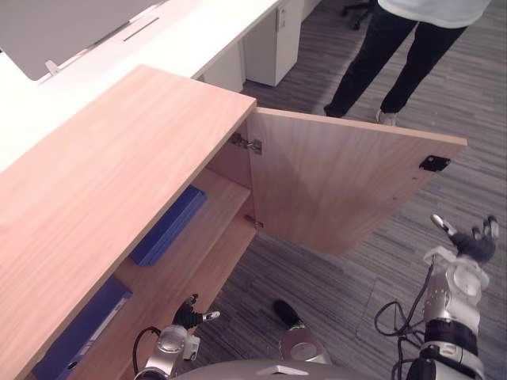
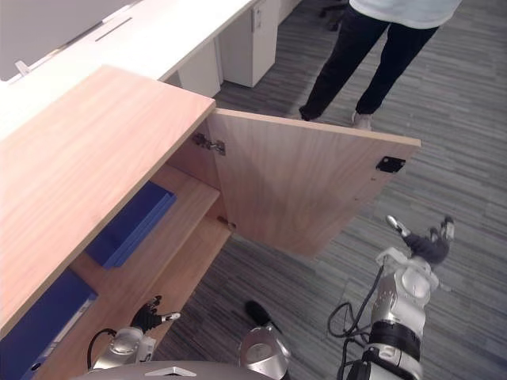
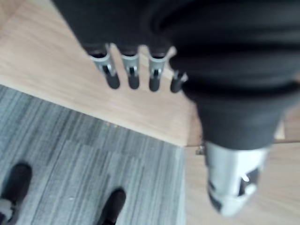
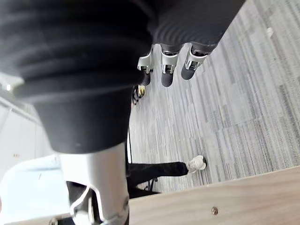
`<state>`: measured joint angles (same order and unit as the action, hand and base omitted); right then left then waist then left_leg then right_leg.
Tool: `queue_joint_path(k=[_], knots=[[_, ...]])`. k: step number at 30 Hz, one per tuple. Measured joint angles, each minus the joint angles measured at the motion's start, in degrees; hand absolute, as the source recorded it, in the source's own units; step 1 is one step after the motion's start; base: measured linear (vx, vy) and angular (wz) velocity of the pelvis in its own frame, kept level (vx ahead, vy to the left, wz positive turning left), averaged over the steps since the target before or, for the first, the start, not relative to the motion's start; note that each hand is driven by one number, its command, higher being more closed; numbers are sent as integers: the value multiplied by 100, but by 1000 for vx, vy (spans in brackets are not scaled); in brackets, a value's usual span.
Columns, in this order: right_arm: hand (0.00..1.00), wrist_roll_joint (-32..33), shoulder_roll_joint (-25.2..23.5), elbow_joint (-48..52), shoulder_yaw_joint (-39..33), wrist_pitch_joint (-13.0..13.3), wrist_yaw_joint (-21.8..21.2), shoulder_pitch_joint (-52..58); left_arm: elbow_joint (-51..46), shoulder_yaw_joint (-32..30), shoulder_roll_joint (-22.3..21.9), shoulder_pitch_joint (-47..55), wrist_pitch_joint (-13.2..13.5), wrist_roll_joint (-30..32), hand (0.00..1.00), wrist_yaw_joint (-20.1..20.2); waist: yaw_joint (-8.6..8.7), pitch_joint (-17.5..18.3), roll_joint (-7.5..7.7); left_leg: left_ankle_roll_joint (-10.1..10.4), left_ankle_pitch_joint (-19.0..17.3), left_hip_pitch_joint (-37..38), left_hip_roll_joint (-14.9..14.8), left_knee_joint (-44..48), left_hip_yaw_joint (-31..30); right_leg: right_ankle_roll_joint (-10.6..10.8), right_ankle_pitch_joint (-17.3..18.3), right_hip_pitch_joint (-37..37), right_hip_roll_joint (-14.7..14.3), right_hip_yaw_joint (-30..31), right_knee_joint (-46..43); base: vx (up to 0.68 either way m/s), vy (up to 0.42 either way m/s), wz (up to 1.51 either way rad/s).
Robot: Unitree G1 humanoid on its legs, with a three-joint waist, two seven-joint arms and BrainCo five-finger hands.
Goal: Walk over to the cabinet, pick up the folder, carry it to the office cabinet, place the folder inside the office cabinet, then close the office cabinet door
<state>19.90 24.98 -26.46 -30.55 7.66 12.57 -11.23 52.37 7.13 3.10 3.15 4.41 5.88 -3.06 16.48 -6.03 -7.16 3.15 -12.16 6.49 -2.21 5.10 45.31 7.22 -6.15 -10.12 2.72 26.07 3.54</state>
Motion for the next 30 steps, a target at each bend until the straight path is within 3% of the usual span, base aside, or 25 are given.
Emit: queue_joint_path(k=[5, 16, 25, 30], knots=[[0, -10, 635, -415, 774, -15, -258, -482, 4, 107, 51, 103, 57, -1, 0, 21, -21, -64, -96, 38, -94, -163, -114, 183, 21, 15, -135, -93, -46, 8, 104, 31, -77, -11], [0, -17, 1049, -654, 1610, -27, -512, -944, -2, 316, 53, 95, 170, 84, 0, 25, -160, -96, -172, 37, -94, -250, -182, 195, -98, -52, -263, -167, -83, -396, 49, -2, -67, -2], [0, -9, 993, -547, 1672, -30, -437, -1062, -2, 301, 49, 155, 173, 121, 0, 16, -230, -94, -183, -4, -76, -347, -112, 279, -310, -31, -306, -176, 38, -523, 102, -66, -53, 8], [0, -4, 612, 3, 1257, -17, -346, -878, -4, 200, 39, 159, 166, 228, 0, 14, -217, -92, -173, -43, -47, -343, -141, 264, -455, -19, -314, -98, 22, -654, 102, -7, -60, 10]])
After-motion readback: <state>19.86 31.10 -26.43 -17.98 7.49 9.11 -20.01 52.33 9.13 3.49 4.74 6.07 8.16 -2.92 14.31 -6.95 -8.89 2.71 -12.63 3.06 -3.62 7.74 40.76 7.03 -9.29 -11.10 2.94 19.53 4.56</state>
